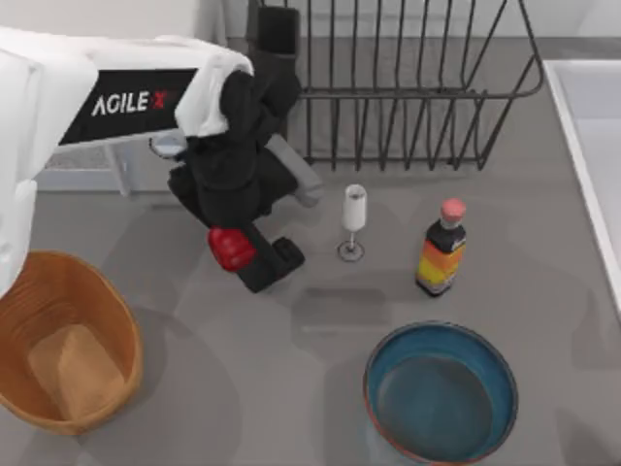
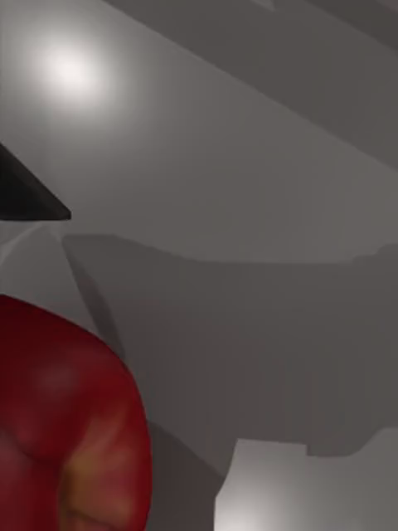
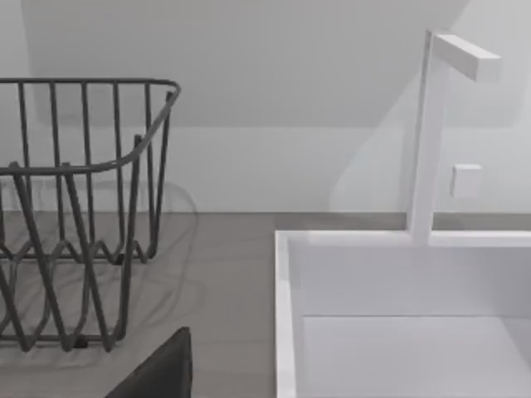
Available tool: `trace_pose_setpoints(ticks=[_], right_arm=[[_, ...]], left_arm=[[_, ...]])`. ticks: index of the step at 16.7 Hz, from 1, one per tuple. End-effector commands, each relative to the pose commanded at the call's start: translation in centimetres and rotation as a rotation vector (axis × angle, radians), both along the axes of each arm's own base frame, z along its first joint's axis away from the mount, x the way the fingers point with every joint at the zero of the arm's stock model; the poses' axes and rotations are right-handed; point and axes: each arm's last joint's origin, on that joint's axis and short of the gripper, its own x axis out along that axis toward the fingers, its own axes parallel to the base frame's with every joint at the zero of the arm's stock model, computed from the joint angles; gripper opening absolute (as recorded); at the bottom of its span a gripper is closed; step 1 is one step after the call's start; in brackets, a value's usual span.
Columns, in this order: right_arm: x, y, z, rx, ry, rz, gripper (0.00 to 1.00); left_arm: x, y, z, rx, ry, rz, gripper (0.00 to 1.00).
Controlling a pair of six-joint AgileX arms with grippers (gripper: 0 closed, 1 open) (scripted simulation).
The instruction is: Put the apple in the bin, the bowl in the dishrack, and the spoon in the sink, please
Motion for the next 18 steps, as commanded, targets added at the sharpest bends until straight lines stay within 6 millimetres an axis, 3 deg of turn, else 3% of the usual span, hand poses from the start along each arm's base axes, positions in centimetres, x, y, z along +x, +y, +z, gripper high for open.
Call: trace_pose_setpoints(ticks=[9,18], right_arm=[[0.00,0.00,0.00,0.000,0.000,0.000,1.00],[0.00,0.00,0.00,0.000,0.000,0.000,1.00]], left_arm=[[0.00,0.00,0.00,0.000,0.000,0.000,0.02],[-0.32,-0.26,0.67,-0.027,0.009,0.004,0.00]])
